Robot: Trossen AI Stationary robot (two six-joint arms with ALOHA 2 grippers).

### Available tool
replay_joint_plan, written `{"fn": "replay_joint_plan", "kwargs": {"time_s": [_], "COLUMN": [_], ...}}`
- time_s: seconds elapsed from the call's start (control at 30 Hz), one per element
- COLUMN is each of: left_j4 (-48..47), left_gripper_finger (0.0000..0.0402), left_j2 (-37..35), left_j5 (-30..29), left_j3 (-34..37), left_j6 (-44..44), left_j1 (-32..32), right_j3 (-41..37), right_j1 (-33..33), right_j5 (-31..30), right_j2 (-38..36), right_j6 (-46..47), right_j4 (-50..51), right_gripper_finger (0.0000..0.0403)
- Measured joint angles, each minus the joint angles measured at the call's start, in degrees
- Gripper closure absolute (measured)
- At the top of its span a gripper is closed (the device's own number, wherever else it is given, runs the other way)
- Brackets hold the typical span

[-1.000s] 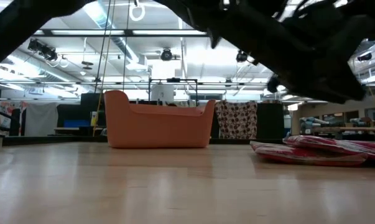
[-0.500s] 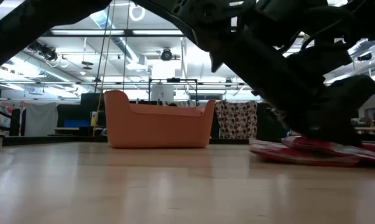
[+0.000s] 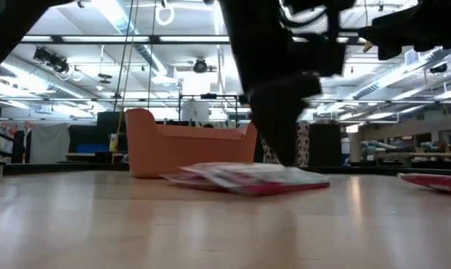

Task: Sort popcorn bags into baskets
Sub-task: Put the popcorn bag into the orange bin

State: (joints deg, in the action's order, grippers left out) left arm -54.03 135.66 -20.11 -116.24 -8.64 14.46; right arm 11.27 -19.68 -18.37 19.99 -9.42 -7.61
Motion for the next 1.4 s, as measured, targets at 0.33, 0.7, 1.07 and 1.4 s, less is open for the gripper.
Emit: {"fn": "replay_joint_plan", "kwargs": {"time_s": [0.33,0.7,1.07,1.4], "left_j4": [-8.2,-20.2,-18.6,2.1], "left_gripper_finger": [0.0231,0.0204,0.0228,0.0230], "left_j2": [-3.8,-3.8,-7.0,-19.2], "left_j5": [-3.2,0.8,10.2,21.6], "left_j3": [-0.1,-0.1,2.7,25.7], "left_j6": [-17.7,-17.7,-6.6,-11.7], "left_j1": [3.9,-1.4,-8.6,-9.7], "right_j3": [0.0,0.0,0.0,0.0], "right_j1": [0.0,0.0,0.0,0.0], "right_j5": [0.0,1.1,-0.4,0.0], "right_j2": [0.5,2.8,3.7,3.7], "right_j6": [1.2,2.2,1.9,1.9], "right_j4": [-0.2,-3.0,1.2,1.0], "right_gripper_finger": [0.0239,0.0239,0.0239,0.0239]}}
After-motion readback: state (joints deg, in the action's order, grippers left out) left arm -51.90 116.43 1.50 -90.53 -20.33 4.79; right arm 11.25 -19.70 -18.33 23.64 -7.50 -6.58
